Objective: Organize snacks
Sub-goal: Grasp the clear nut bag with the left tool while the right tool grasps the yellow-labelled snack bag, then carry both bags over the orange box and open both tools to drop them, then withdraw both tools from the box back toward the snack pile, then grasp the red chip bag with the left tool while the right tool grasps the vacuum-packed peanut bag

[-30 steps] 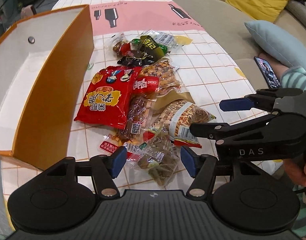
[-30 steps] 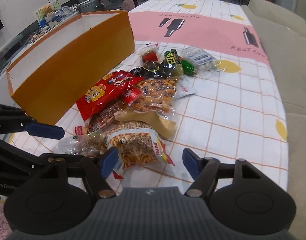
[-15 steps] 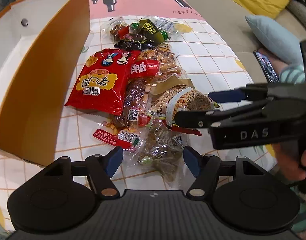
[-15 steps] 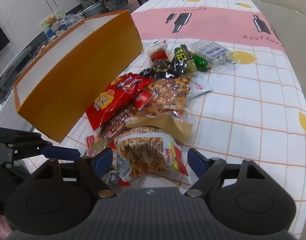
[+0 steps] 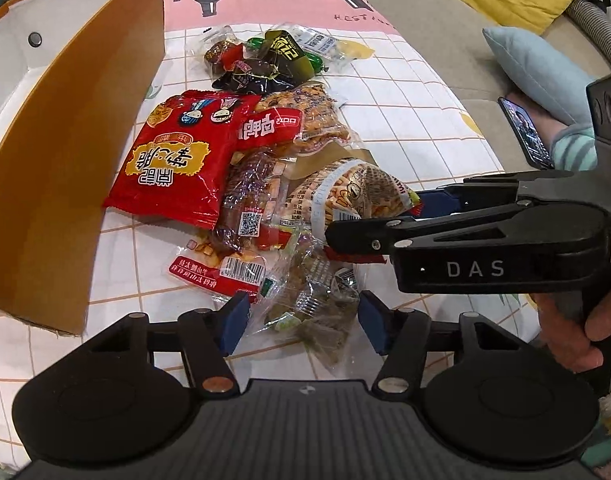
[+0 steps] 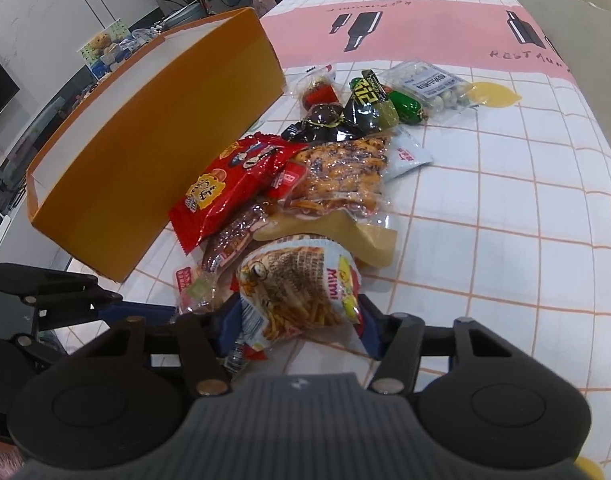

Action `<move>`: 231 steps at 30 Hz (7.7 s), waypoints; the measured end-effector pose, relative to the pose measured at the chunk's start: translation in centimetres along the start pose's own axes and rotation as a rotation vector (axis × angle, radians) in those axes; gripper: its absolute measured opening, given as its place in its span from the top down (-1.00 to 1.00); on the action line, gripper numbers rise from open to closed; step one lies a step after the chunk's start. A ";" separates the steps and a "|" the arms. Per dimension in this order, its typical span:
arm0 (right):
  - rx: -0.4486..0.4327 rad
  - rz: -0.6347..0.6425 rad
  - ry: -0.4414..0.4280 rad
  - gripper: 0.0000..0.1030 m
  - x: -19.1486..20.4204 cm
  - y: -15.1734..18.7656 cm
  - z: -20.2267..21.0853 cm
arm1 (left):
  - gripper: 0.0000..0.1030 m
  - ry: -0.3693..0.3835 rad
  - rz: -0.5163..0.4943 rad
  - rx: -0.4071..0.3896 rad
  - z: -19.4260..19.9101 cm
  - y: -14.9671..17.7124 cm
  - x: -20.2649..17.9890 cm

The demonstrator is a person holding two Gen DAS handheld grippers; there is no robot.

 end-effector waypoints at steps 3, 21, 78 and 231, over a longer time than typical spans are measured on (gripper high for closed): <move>0.001 0.021 0.005 0.05 0.4 0.0 0.2 | -0.26 -0.016 0.003 0.002 0.1 0.1 -0.1; -0.045 0.124 0.073 0.09 3.2 0.9 4.6 | -0.25 -0.118 0.076 -0.133 6.1 0.4 1.2; 0.314 0.715 -0.078 0.06 19.2 -14.8 -13.4 | -0.26 -0.438 -0.014 0.119 1.5 -8.3 19.2; -0.039 0.153 0.248 -0.54 -1.7 -1.9 -0.6 | -0.82 -0.367 -0.002 -0.137 -3.0 -3.3 0.2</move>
Point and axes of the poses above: each gripper's, at about its wrist camera, not at the fingertips, and z roughly against the way its jaws point, x to its left, y to its underside, the point moved 2 cm from there along -z, roughly the way its jaws point, and after that the axes turned 11 degrees about -y, right-handed, at the moved point
